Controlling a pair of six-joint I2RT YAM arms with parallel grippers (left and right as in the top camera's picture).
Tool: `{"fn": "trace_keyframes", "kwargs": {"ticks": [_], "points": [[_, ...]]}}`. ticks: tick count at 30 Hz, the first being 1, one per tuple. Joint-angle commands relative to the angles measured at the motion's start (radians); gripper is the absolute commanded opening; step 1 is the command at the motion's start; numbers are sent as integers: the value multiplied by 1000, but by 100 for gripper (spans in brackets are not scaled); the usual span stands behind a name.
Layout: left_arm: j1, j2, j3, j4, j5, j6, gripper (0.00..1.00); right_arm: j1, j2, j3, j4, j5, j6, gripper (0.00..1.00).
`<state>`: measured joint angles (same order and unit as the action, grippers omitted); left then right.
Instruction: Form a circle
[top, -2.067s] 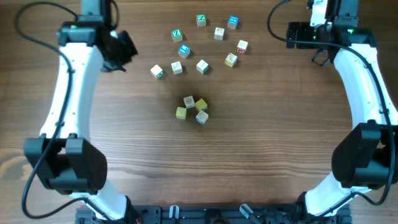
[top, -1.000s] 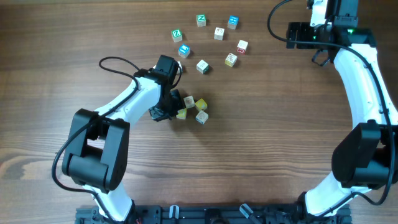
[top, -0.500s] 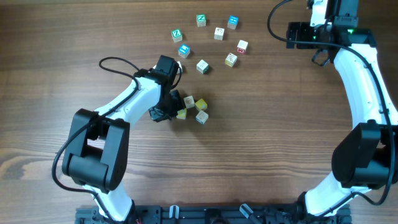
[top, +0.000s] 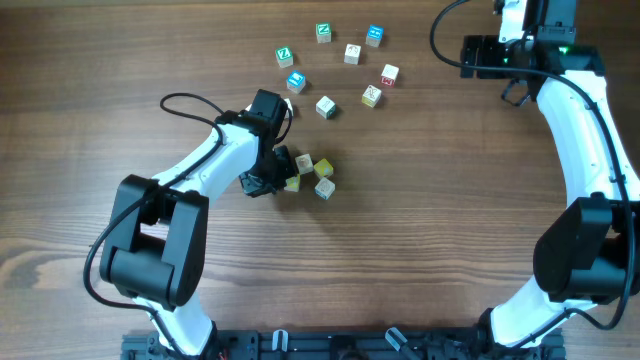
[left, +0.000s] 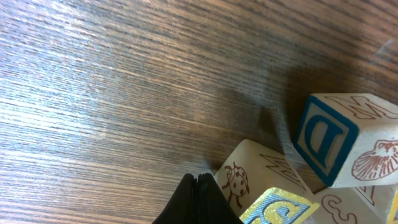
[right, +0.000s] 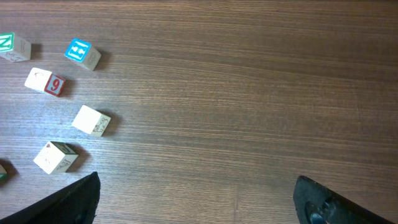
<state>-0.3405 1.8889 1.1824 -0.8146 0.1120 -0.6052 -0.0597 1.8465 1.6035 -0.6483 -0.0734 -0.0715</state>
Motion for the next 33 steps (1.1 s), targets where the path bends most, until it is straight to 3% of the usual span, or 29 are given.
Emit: {"fn": "trace_keyframes", "kwargs": {"ticks": [1, 33], "points": [[-3, 10, -7, 15, -80, -13, 4, 2, 16, -11, 5, 7, 11, 100], [-11, 10, -7, 36, 29, -15, 4, 2, 16, -11, 4, 7, 12, 100]]}}
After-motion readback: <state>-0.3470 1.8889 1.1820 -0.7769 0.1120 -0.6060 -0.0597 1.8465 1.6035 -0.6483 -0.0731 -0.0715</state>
